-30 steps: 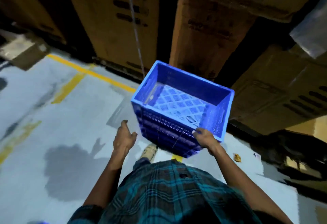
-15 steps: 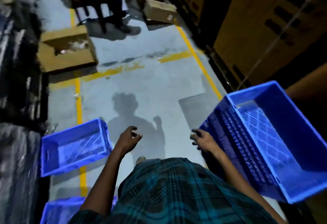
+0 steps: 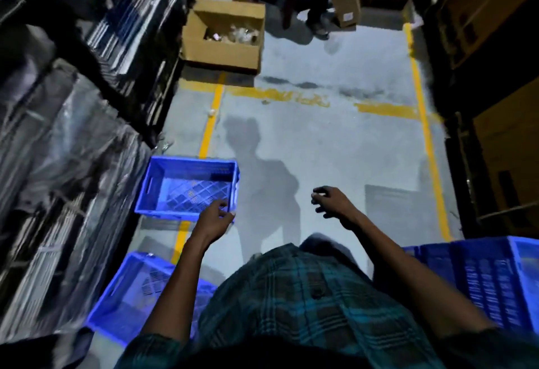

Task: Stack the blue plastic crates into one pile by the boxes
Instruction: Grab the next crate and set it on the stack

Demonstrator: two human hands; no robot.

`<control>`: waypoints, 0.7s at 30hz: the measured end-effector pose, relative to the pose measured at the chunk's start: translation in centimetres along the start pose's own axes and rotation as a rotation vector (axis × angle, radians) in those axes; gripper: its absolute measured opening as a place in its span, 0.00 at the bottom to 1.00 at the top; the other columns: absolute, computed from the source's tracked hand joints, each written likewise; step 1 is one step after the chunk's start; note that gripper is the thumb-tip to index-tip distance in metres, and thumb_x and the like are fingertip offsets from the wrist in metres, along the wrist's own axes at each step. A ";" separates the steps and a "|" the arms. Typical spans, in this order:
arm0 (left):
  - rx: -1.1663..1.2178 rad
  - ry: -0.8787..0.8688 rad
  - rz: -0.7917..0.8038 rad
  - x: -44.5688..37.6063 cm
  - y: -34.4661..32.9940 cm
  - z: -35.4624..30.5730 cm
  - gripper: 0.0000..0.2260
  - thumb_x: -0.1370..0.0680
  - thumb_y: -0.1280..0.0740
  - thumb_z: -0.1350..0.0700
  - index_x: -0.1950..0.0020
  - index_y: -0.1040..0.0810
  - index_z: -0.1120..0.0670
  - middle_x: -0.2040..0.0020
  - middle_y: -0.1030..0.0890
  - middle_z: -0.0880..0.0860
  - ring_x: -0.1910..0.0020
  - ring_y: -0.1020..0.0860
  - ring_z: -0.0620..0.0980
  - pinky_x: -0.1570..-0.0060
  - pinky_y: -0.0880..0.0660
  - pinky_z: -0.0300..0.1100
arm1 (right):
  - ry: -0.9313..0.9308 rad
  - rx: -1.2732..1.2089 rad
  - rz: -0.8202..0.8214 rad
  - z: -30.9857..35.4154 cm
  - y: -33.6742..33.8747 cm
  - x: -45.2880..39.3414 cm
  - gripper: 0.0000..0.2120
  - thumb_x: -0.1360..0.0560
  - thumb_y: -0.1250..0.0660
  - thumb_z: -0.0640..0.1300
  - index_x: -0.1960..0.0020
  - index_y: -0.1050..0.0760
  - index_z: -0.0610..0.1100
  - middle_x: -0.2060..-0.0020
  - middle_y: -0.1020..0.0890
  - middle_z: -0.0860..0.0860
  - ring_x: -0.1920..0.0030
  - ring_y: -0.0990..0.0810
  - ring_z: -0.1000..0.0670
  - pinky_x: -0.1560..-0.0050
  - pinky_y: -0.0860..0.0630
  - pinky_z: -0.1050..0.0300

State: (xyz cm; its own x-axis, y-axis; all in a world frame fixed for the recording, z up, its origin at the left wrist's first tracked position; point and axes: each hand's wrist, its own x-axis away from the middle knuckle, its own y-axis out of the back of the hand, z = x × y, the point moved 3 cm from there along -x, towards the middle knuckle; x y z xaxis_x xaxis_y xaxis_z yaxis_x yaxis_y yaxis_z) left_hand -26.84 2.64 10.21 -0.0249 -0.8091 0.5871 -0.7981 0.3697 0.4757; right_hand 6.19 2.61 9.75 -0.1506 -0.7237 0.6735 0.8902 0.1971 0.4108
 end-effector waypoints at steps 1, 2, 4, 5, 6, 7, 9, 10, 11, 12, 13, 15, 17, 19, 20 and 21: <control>0.007 0.015 -0.008 -0.7 1.0 0.5 0.20 0.20 0.33 0.54 0.31 0.29 0.58 0.40 0.21 0.60 0.45 0.22 0.57 0.54 0.30 0.44 | 0.010 0.057 0.041 1.3 -1.2 -1.0 0.17 0.20 0.36 0.49 0.34 0.26 0.44 0.47 0.16 0.43 0.57 0.18 0.46 0.62 0.25 0.56; 0.019 0.024 -0.020 -1.4 1.8 0.8 0.19 0.20 0.33 0.54 0.31 0.28 0.58 0.40 0.20 0.61 0.47 0.23 0.56 0.56 0.30 0.44 | 0.023 0.113 0.082 2.5 -2.2 -1.8 0.17 0.20 0.36 0.49 0.34 0.26 0.45 0.47 0.16 0.43 0.57 0.19 0.46 0.62 0.25 0.56; 0.042 0.049 -0.034 -3.4 3.5 1.5 0.18 0.20 0.33 0.55 0.32 0.28 0.58 0.41 0.21 0.60 0.50 0.24 0.54 0.61 0.30 0.43 | 0.038 0.200 0.157 4.8 -4.3 -4.3 0.17 0.21 0.36 0.50 0.34 0.26 0.45 0.48 0.15 0.43 0.58 0.19 0.46 0.63 0.25 0.55; 0.051 0.073 -0.042 -4.5 4.2 2.0 0.18 0.20 0.33 0.55 0.32 0.28 0.59 0.41 0.21 0.60 0.50 0.24 0.54 0.60 0.29 0.43 | 0.037 0.239 0.191 5.9 -5.4 -5.8 0.18 0.21 0.36 0.50 0.34 0.26 0.45 0.48 0.15 0.42 0.58 0.19 0.46 0.64 0.25 0.55; 0.063 0.095 -0.055 -5.5 4.8 2.5 0.18 0.20 0.33 0.55 0.32 0.28 0.59 0.40 0.21 0.60 0.48 0.24 0.55 0.57 0.29 0.43 | 0.032 0.277 0.224 6.9 -6.3 -7.2 0.18 0.21 0.36 0.50 0.34 0.26 0.45 0.48 0.15 0.42 0.58 0.18 0.46 0.64 0.25 0.55; 0.076 0.112 -0.067 -6.5 5.3 3.0 0.18 0.20 0.33 0.55 0.33 0.27 0.59 0.39 0.22 0.61 0.45 0.23 0.57 0.53 0.28 0.44 | 0.028 0.308 0.251 7.7 -7.2 -8.5 0.18 0.21 0.36 0.50 0.34 0.26 0.44 0.48 0.15 0.41 0.58 0.18 0.46 0.64 0.25 0.55; 0.103 0.160 -0.109 -8.9 6.3 4.0 0.18 0.21 0.31 0.54 0.34 0.26 0.59 0.39 0.21 0.61 0.42 0.22 0.60 0.48 0.26 0.47 | 0.005 0.347 0.307 9.3 -9.4 -11.9 0.16 0.21 0.36 0.49 0.36 0.26 0.43 0.49 0.15 0.41 0.60 0.20 0.46 0.66 0.27 0.56; 0.115 0.198 -0.134 -10.2 6.6 4.8 0.17 0.22 0.31 0.54 0.34 0.25 0.58 0.40 0.20 0.61 0.43 0.21 0.60 0.47 0.26 0.48 | -0.008 0.356 0.329 10.0 -10.5 -13.7 0.15 0.20 0.36 0.48 0.36 0.25 0.42 0.51 0.15 0.41 0.61 0.20 0.46 0.67 0.28 0.57; 0.128 0.239 -0.158 -11.3 6.7 5.5 0.17 0.22 0.30 0.54 0.35 0.25 0.58 0.42 0.19 0.61 0.44 0.20 0.59 0.48 0.26 0.47 | -0.024 0.364 0.345 10.5 -11.6 -15.5 0.15 0.20 0.36 0.47 0.37 0.25 0.41 0.53 0.16 0.42 0.63 0.20 0.47 0.68 0.28 0.58; 0.138 0.265 -0.168 -12.1 6.6 6.0 0.16 0.23 0.30 0.55 0.36 0.24 0.58 0.43 0.18 0.61 0.45 0.20 0.59 0.49 0.25 0.46 | -0.038 0.363 0.350 10.8 -12.6 -17.0 0.15 0.20 0.37 0.46 0.37 0.24 0.40 0.55 0.16 0.44 0.64 0.20 0.47 0.68 0.28 0.59; 0.158 0.298 -0.176 -13.1 6.4 6.8 0.15 0.23 0.30 0.55 0.37 0.24 0.59 0.45 0.17 0.62 0.46 0.19 0.58 0.50 0.26 0.45 | -0.051 0.371 0.363 11.1 -13.8 -18.9 0.15 0.20 0.37 0.45 0.37 0.24 0.39 0.56 0.17 0.44 0.65 0.20 0.47 0.67 0.27 0.58; 0.194 0.350 -0.203 -15.5 6.1 8.5 0.13 0.23 0.30 0.58 0.40 0.23 0.60 0.47 0.17 0.63 0.47 0.19 0.59 0.51 0.27 0.45 | -0.069 0.391 0.379 11.4 -16.3 -22.6 0.15 0.21 0.37 0.44 0.38 0.23 0.39 0.56 0.17 0.43 0.65 0.20 0.47 0.67 0.27 0.58; 0.212 0.384 -0.237 -17.3 5.6 10.0 0.12 0.23 0.30 0.59 0.41 0.22 0.60 0.49 0.16 0.63 0.47 0.18 0.59 0.50 0.26 0.46 | -0.067 0.441 0.395 11.5 -18.5 -25.6 0.14 0.22 0.37 0.45 0.39 0.22 0.41 0.54 0.16 0.42 0.65 0.20 0.47 0.69 0.27 0.59; 0.229 0.430 -0.235 -19.6 4.3 12.4 0.12 0.24 0.30 0.57 0.43 0.21 0.60 0.52 0.15 0.64 0.50 0.17 0.59 0.52 0.25 0.46 | -0.052 0.487 0.399 11.0 -20.9 -28.9 0.14 0.23 0.36 0.45 0.40 0.21 0.41 0.53 0.15 0.40 0.62 0.19 0.45 0.66 0.26 0.58; 0.232 0.437 -0.222 -21.1 3.5 13.7 0.13 0.24 0.31 0.55 0.43 0.21 0.60 0.54 0.16 0.64 0.53 0.17 0.59 0.54 0.24 0.47 | -0.042 0.498 0.392 10.5 -22.2 -31.0 0.14 0.23 0.35 0.45 0.40 0.21 0.41 0.52 0.14 0.39 0.59 0.17 0.43 0.62 0.24 0.56; 0.227 0.439 -0.210 -22.8 2.9 15.2 0.14 0.26 0.32 0.53 0.44 0.21 0.60 0.55 0.16 0.65 0.55 0.17 0.61 0.55 0.24 0.48 | -0.042 0.504 0.384 9.7 -23.6 -33.1 0.14 0.24 0.34 0.45 0.40 0.21 0.41 0.51 0.14 0.40 0.55 0.16 0.42 0.57 0.24 0.54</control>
State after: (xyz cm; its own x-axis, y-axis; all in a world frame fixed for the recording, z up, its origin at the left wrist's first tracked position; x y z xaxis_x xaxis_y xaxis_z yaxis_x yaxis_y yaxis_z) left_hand -37.74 15.24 -11.71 0.3648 -0.5701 0.7362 -0.8701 0.0728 0.4875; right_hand -14.06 28.31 -16.27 0.1131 -0.5152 0.8496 0.5738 0.7319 0.3675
